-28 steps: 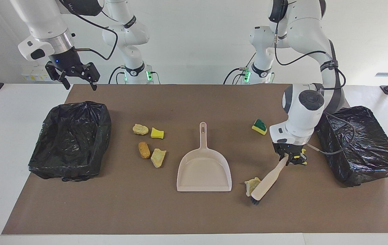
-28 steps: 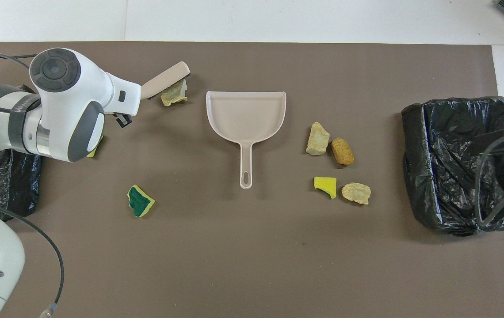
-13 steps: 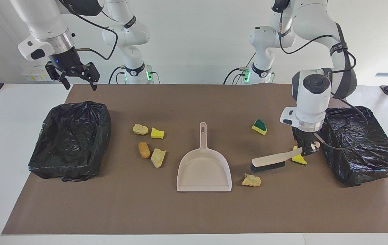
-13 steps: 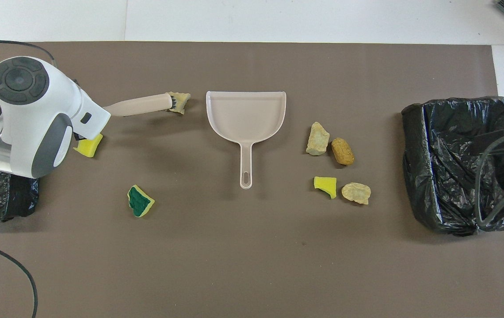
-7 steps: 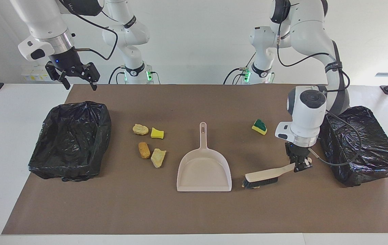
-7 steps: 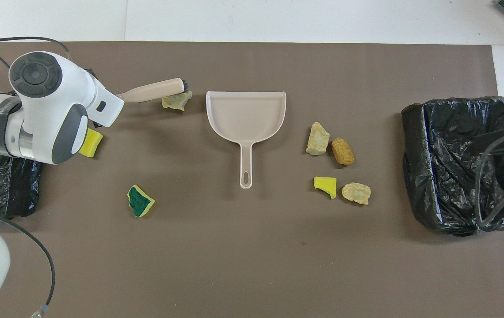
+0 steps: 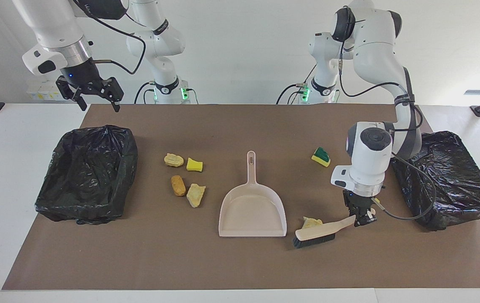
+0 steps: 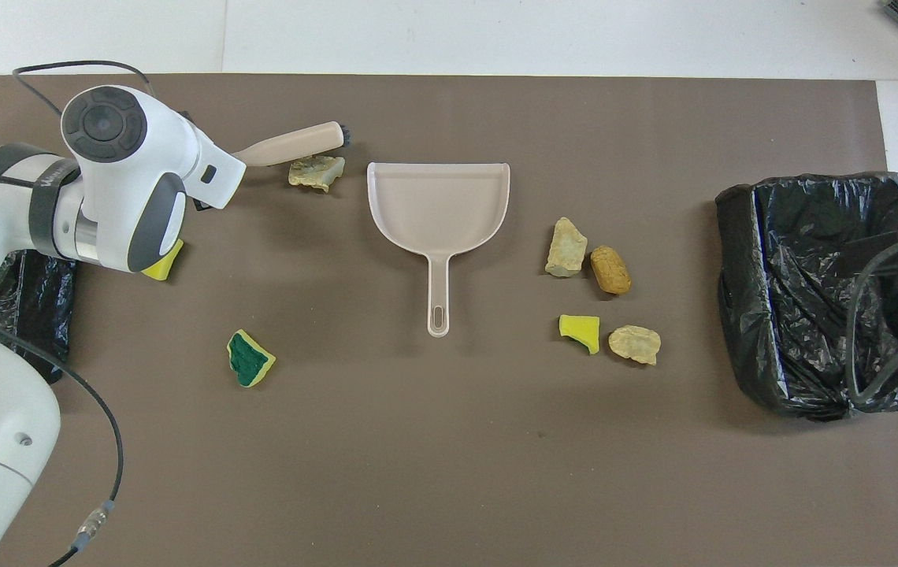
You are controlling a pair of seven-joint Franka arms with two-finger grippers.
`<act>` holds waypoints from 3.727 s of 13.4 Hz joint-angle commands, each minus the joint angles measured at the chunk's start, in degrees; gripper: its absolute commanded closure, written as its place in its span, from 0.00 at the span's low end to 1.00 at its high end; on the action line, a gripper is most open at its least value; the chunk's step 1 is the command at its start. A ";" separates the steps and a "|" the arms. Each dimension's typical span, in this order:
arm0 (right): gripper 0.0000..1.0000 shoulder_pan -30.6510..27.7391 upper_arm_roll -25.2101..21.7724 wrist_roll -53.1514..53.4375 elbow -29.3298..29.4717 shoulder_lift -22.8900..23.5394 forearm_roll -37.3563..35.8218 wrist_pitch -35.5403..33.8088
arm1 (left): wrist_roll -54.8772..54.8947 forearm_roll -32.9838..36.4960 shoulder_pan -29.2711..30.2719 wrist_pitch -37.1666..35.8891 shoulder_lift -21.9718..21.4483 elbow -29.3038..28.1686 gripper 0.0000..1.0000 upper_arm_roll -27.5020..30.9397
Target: Sweep and dump trash in bin
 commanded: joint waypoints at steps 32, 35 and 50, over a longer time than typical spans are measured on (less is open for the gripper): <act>0.70 31.89 3.50 30.14 -0.91 29.50 9.23 29.64 | -27.87 2.82 16.24 -16.34 -29.21 -28.38 1.00 0.75; 1.00 31.89 3.50 30.32 -1.36 29.41 9.40 30.35 | -35.04 -2.16 16.34 -17.34 -28.69 -28.38 1.00 0.84; 1.00 27.06 2.97 -28.34 -11.00 10.79 3.52 12.24 | -38.39 -9.31 11.69 -20.22 -30.35 -37.69 1.00 0.31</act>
